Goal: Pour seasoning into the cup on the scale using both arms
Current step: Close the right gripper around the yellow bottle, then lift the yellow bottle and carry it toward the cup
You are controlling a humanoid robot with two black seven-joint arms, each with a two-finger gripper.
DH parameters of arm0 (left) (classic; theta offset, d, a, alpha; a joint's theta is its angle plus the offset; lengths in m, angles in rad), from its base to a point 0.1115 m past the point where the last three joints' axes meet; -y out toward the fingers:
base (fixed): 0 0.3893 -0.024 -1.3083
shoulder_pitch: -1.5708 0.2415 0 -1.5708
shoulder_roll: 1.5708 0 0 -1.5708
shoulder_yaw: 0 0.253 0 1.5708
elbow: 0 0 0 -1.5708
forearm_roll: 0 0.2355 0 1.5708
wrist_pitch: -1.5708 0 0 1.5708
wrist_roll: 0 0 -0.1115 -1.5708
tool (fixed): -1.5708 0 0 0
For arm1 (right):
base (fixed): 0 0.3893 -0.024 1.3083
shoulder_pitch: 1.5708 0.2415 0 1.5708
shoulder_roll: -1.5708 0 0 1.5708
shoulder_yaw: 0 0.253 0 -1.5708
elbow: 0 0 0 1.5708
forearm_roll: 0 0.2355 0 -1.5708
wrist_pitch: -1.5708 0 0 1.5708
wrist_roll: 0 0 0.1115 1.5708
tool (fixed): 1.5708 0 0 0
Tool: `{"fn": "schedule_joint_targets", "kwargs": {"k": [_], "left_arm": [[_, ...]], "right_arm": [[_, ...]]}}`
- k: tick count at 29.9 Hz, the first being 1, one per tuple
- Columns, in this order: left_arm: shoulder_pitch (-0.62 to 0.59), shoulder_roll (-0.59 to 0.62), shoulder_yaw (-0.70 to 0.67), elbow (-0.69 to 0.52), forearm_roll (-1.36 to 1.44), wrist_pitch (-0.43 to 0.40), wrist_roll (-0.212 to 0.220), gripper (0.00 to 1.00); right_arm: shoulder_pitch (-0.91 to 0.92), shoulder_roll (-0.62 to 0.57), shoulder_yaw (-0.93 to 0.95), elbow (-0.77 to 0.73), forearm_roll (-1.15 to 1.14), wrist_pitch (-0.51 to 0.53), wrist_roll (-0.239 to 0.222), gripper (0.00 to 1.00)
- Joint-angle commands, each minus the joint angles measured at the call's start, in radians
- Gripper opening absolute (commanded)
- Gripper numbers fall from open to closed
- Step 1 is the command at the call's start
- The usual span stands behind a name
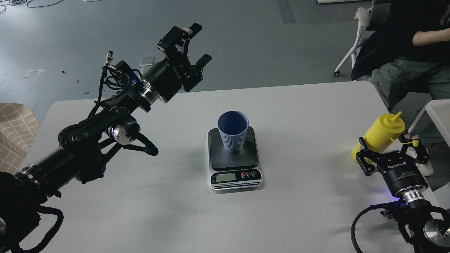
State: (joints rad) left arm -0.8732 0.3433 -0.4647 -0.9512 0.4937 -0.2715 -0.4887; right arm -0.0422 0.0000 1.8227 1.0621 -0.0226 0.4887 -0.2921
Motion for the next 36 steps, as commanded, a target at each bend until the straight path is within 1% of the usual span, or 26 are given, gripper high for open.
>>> {"fn": "schedule_joint_targets", "kwargs": {"k": [1,2,4,5,6,8,10,12,13,16,21,27,28,30,32,33,36], "left_arm": [[0.002,0.0,0.005,0.0,0.009,0.0,0.0,0.98],[0.0,0.0,0.006,0.0,0.011,0.0,0.0,0.98],[0.0,0.003,0.005,0.0,0.011,0.0,0.0,0.98],[-0.001,0.005,0.006,0.0,0.011,0.0,0.0,0.98],[-0.001,0.005,0.006,0.0,0.011,0.0,0.0,0.98],[0.0,0.008,0.006,-0.001,0.011,0.0,0.0,0.98],[0.0,0.008,0.005,0.0,0.011,0.0,0.0,0.98],[0.0,0.011,0.005,0.0,0.009,0.002,0.0,0.98],[-0.001,0.014,0.003,0.002,0.006,0.002,0.0,0.98],[-0.003,0.023,-0.014,0.012,-0.004,0.002,0.0,0.98],[-0.009,0.042,-0.06,0.028,-0.006,0.0,0.0,0.98],[-0.049,0.057,-0.14,0.081,-0.027,-0.011,0.0,0.98],[-0.067,0.057,-0.143,0.091,-0.043,-0.011,0.0,0.98],[-0.087,0.057,-0.143,0.106,-0.059,-0.011,0.0,0.98],[-0.113,0.056,-0.144,0.126,-0.081,-0.012,0.0,0.98],[-0.124,0.057,-0.144,0.132,-0.09,-0.012,0.0,0.98],[-0.135,0.057,-0.144,0.134,-0.106,-0.012,0.0,0.98]], "right_arm": [[0.002,0.0,-0.003,0.005,-0.037,0.0,0.021,0.43],[0.002,0.0,-0.003,0.007,-0.052,0.0,0.024,0.38],[0.002,0.0,-0.002,0.007,-0.071,0.0,0.031,0.34],[0.002,0.0,-0.002,0.007,-0.091,0.0,0.048,0.29],[0.002,0.0,-0.002,0.006,-0.108,0.0,0.06,0.27],[0.004,0.0,0.0,0.006,-0.173,0.0,0.106,0.21],[0.004,0.0,0.0,0.007,-0.194,0.0,0.12,0.18],[0.004,0.0,0.0,0.01,-0.195,0.0,0.122,0.15],[0.004,0.0,0.001,0.015,-0.198,0.0,0.126,0.1],[0.018,0.0,0.004,0.027,-0.252,0.0,0.142,0.04],[0.041,0.0,0.007,0.093,-0.325,0.0,0.142,0.0],[0.097,-0.092,0.006,0.185,-0.457,0.0,0.134,0.0],[0.119,-0.112,0.006,0.196,-0.477,0.0,0.127,0.0],[0.136,-0.144,0.0,0.2,-0.494,0.0,0.126,0.0],[0.157,-0.202,-0.006,0.213,-0.539,0.0,0.125,0.0],[0.186,-0.234,-0.006,0.222,-0.584,0.0,0.122,0.0],[0.26,-0.288,-0.008,0.222,-0.695,0.0,0.085,0.0]]}}
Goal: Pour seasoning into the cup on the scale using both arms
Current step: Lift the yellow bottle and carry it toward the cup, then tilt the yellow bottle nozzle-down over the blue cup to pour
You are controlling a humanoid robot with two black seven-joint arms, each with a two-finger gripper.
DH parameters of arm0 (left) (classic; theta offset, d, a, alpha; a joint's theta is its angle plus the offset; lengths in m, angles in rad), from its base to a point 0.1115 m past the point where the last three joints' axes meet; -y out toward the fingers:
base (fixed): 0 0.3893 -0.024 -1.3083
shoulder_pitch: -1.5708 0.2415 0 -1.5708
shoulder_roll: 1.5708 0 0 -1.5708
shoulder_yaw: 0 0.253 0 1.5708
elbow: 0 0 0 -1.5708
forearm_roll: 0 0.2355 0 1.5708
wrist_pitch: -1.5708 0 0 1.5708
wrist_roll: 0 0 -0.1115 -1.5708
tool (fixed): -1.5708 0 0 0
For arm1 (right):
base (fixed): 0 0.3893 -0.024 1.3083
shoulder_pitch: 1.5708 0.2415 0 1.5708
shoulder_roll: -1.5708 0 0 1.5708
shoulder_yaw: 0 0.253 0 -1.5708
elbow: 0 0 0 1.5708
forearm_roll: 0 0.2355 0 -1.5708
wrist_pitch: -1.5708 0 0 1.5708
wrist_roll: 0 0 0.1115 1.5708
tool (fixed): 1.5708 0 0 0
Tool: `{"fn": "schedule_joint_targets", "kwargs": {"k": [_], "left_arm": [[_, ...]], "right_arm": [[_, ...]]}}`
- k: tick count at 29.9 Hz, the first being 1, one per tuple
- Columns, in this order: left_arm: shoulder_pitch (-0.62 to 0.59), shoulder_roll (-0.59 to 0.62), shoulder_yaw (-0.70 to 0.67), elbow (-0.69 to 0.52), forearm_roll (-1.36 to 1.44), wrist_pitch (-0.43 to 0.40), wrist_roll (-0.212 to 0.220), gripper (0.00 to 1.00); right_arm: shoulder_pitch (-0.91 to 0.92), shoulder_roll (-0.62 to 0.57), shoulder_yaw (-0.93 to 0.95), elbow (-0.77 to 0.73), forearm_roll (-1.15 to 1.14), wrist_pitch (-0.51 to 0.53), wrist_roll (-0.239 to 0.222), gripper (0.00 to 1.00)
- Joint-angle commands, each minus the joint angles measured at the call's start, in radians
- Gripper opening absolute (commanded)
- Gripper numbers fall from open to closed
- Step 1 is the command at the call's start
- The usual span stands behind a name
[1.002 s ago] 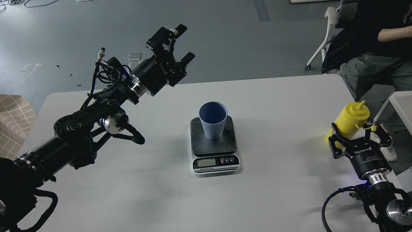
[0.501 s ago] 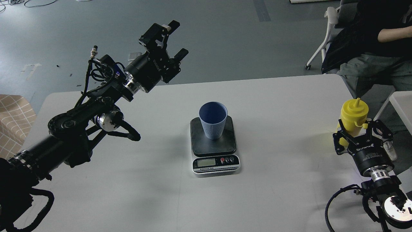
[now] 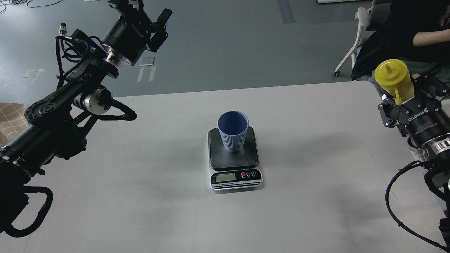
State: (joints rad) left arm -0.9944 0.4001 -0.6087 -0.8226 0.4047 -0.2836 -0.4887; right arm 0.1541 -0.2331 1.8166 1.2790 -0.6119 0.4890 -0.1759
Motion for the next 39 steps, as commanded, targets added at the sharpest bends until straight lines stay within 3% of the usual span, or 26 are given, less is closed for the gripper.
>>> {"fn": "schedule_joint_targets", "kwargs": {"k": [1,9,22,39], "left_arm": [[-0.013,0.0,0.0,0.005,-0.018,0.0,0.0,0.98],[-0.015,0.01,-0.031,0.002,-0.018,0.0,0.0,0.98],[-0.015,0.011,-0.046,-0.01,-0.018,0.004,0.0,0.98],[-0.015,0.011,-0.063,-0.01,-0.017,0.0,0.0,0.98]], "right_arm": [[0.076,-0.06,-0.003,0.006,-0.126,0.0,-0.039,0.0],[0.283,-0.063,-0.169,0.023,-0.533,0.0,-0.048,0.0],[0.418,0.041,-0.465,0.12,-0.922,0.0,-0.034,0.0],[0.423,0.035,-0.677,0.258,-1.253,0.0,0.061,0.0]]}}
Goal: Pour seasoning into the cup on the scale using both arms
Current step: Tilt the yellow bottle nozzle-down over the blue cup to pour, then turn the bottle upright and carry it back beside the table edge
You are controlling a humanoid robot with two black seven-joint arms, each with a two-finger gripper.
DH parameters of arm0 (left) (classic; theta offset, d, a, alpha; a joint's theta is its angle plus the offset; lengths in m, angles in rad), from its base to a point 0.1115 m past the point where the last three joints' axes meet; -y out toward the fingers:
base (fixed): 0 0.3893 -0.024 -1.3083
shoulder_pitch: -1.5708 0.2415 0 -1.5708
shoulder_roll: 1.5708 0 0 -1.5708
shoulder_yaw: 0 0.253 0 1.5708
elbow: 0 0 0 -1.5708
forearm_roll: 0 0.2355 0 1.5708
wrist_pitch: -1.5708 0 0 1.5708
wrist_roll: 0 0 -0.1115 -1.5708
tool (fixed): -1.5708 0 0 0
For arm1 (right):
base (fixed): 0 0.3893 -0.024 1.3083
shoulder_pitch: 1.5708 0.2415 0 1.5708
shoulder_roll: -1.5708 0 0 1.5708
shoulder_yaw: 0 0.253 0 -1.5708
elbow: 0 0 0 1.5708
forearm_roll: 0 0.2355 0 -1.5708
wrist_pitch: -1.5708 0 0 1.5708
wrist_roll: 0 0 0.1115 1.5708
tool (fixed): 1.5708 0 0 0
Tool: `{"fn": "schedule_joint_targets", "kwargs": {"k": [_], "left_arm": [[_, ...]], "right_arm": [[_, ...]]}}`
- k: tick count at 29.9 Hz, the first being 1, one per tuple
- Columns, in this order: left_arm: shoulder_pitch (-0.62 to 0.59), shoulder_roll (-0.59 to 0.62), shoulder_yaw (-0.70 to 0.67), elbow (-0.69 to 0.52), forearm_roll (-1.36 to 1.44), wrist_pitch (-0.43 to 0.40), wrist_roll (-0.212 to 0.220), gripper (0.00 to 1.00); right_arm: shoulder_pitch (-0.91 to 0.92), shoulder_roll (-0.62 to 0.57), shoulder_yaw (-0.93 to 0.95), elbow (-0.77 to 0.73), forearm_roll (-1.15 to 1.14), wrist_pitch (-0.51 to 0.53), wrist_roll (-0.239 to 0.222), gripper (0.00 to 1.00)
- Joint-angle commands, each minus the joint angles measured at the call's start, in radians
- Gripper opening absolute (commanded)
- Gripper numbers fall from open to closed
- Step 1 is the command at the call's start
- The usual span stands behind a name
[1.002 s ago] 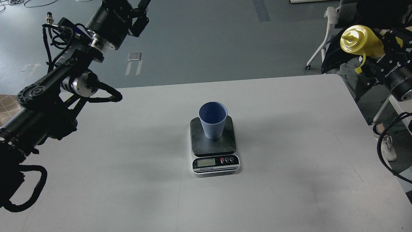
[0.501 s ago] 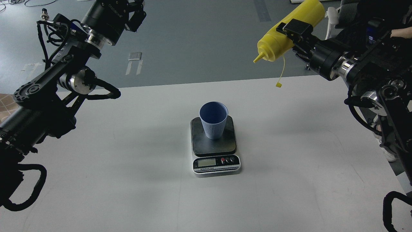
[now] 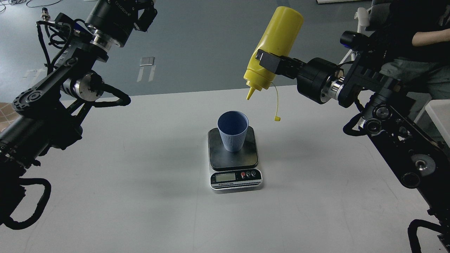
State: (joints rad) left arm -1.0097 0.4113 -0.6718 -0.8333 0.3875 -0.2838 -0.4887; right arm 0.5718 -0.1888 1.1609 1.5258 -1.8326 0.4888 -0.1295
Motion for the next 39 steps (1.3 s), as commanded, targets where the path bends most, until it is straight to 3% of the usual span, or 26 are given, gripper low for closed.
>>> {"fn": "schedule_joint_targets", "kwargs": {"k": [1,15,20,23,25,27,28,30,33,39], "left_arm": [[0.0,0.0,0.0,0.0,0.001,0.0,0.0,0.98],[0.0,0.003,0.0,0.0,-0.001,0.0,0.0,0.98],[0.0,0.001,0.001,0.0,0.001,0.0,0.0,0.98],[0.0,0.0,0.003,0.0,0.001,0.0,0.0,0.98],[0.0,-0.005,0.006,0.0,0.002,0.002,0.0,0.98],[0.0,-0.006,0.004,0.0,0.002,0.002,0.0,0.98],[0.0,-0.006,0.004,0.0,0.002,0.002,0.0,0.98],[0.0,-0.008,0.006,-0.001,0.002,0.002,0.0,0.98],[0.0,-0.009,0.009,-0.004,0.004,0.002,0.0,0.98],[0.002,-0.016,0.015,-0.007,0.005,0.006,0.0,0.98]], "right_arm": [[0.002,-0.012,-0.023,0.017,-0.039,0.0,0.014,0.0],[-0.041,-0.046,-0.02,0.033,-0.074,0.0,0.039,0.0],[-0.043,-0.009,0.064,0.014,-0.027,0.0,0.033,0.0],[-0.049,0.087,0.167,-0.022,0.135,0.0,-0.015,0.0],[-0.05,0.175,0.297,-0.07,0.363,0.0,-0.152,0.0],[-0.05,0.189,0.37,-0.088,0.528,0.0,-0.223,0.0],[-0.05,0.189,0.37,-0.088,0.529,0.0,-0.223,0.0],[-0.05,0.189,0.405,-0.091,0.745,-0.065,-0.255,0.0],[-0.049,0.189,0.407,-0.093,1.037,-0.185,-0.246,0.0],[-0.05,0.189,0.5,-0.088,1.334,-0.228,-0.225,0.0]]}}
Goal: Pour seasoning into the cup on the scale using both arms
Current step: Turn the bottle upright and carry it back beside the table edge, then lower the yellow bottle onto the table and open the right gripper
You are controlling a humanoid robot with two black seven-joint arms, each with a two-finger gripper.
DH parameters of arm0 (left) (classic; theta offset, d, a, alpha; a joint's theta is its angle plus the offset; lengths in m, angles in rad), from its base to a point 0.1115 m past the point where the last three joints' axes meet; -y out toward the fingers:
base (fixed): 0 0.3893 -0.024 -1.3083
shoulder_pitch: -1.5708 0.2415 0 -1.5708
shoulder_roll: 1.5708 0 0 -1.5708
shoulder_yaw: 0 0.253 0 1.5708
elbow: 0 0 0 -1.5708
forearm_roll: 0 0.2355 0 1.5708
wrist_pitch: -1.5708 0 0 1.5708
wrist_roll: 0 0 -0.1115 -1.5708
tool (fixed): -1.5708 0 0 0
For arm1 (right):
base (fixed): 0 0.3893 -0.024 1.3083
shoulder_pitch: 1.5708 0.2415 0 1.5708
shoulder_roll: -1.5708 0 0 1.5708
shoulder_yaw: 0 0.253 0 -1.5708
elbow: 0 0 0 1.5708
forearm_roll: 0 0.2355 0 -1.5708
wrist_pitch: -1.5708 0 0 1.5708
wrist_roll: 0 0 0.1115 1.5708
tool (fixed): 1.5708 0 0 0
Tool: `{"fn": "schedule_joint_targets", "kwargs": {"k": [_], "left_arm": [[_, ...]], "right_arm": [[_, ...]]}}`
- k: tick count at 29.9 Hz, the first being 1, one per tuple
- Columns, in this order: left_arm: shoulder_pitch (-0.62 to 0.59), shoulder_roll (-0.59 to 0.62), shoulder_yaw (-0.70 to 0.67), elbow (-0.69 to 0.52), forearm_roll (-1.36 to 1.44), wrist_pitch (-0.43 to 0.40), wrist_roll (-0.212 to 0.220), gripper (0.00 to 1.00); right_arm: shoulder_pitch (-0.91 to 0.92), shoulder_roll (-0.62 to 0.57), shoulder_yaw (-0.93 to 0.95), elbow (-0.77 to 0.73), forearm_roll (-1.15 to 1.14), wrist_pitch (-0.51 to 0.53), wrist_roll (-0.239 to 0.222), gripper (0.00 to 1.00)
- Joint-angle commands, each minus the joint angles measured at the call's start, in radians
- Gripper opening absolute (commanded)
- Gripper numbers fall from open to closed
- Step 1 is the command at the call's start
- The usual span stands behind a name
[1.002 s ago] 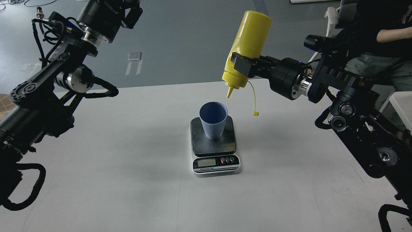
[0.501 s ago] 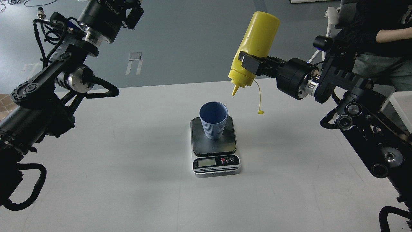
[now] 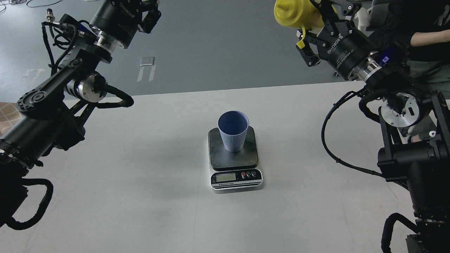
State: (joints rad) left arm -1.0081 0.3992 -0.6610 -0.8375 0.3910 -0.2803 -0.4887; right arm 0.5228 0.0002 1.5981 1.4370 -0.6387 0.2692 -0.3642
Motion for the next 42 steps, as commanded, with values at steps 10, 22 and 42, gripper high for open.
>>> {"fn": "schedule_joint_targets", "kwargs": {"k": [10,22,42], "left_arm": [[0.009,-0.011,0.021,-0.011,0.008,0.0,0.0,0.98],[0.008,0.0,0.136,-0.015,0.011,0.007,0.0,0.98],[0.006,-0.003,0.19,-0.008,0.014,0.012,0.0,0.98]], "right_arm": [[-0.122,0.0,0.149,-0.003,0.367,0.062,-0.002,0.02],[-0.371,0.0,0.169,-0.132,0.499,0.22,-0.001,0.03],[-0.457,0.0,0.249,-0.388,0.643,0.22,-0.006,0.07]]}}
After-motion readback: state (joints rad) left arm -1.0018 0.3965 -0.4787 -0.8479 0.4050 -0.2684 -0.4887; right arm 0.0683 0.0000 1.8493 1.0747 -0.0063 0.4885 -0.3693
